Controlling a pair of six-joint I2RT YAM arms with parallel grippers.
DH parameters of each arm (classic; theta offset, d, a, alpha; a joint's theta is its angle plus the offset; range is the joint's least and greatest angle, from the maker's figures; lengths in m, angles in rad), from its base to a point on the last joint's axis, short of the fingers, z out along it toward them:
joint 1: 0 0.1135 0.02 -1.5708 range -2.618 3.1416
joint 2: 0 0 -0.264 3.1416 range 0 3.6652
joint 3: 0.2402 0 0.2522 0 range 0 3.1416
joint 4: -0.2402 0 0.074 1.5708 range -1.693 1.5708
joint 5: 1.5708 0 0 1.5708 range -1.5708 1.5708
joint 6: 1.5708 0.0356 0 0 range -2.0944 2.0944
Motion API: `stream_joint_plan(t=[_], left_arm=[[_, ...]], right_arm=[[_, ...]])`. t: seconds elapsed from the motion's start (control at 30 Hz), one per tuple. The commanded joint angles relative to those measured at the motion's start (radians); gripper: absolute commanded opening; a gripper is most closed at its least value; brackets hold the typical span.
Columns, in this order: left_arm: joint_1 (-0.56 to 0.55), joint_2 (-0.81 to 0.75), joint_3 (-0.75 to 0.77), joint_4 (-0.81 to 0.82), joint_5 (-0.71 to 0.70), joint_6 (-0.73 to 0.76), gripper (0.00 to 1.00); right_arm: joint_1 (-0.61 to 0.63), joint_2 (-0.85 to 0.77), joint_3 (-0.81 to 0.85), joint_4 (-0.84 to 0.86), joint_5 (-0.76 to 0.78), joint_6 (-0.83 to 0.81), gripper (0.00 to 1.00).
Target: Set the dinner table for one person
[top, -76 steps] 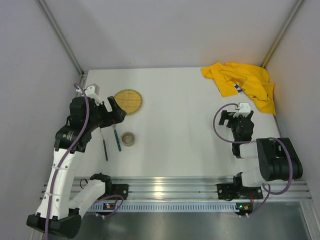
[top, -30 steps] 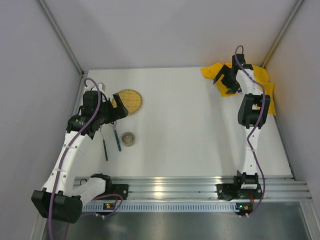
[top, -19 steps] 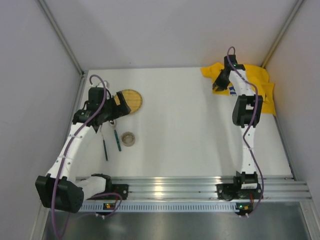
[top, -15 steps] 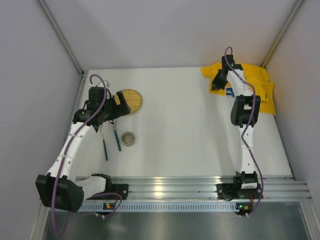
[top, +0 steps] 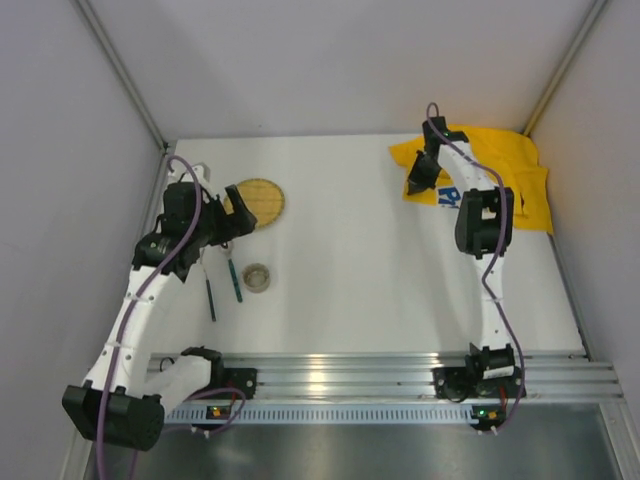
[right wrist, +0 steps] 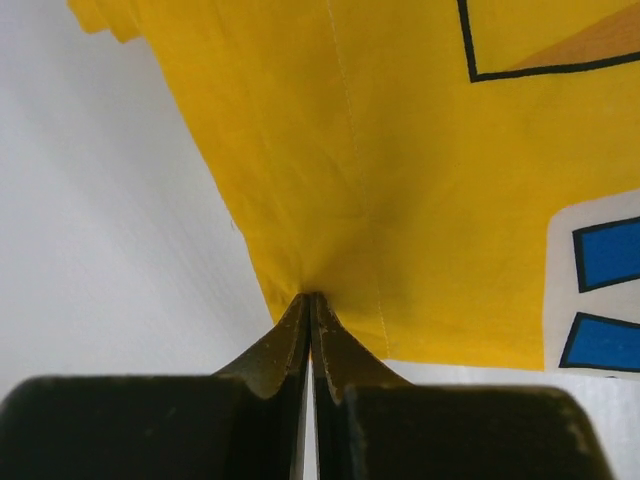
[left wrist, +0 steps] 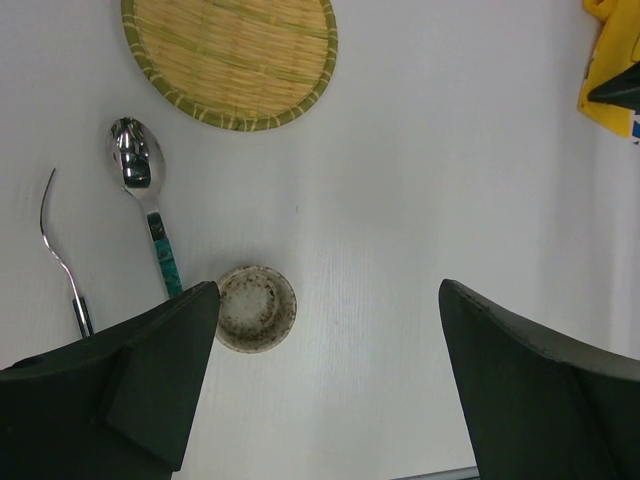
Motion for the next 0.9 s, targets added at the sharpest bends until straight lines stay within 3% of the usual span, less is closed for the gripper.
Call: stream_joint_plan(t=[0.0,0.33,0.57,0.87], left_arm=[[0.002,-0.068,-0.016,-0.016,0.003,0.013,0.96],[0.002,-0.251,-0.045,-0.151,-0.002,0.042,0.97],[0.002,-0.331,-0.054,-0.2,0.03,0.051,0.98],[0.002,-0.361,-0.082,-0.177,0.096,0.022,0.98]], right_arm=[[0.136,-0.063,-0.183,-0.131,-0.058,-0.035,0.0],[0.397,-0.328,-0.561,0.072,-0.215,0.121,0.0],[0.679,-0.356,-0.523,0.13,-0.275,0.224,0.0],[0.813,-0.356,-0.465,0.218,-0.322,0.298,0.0]])
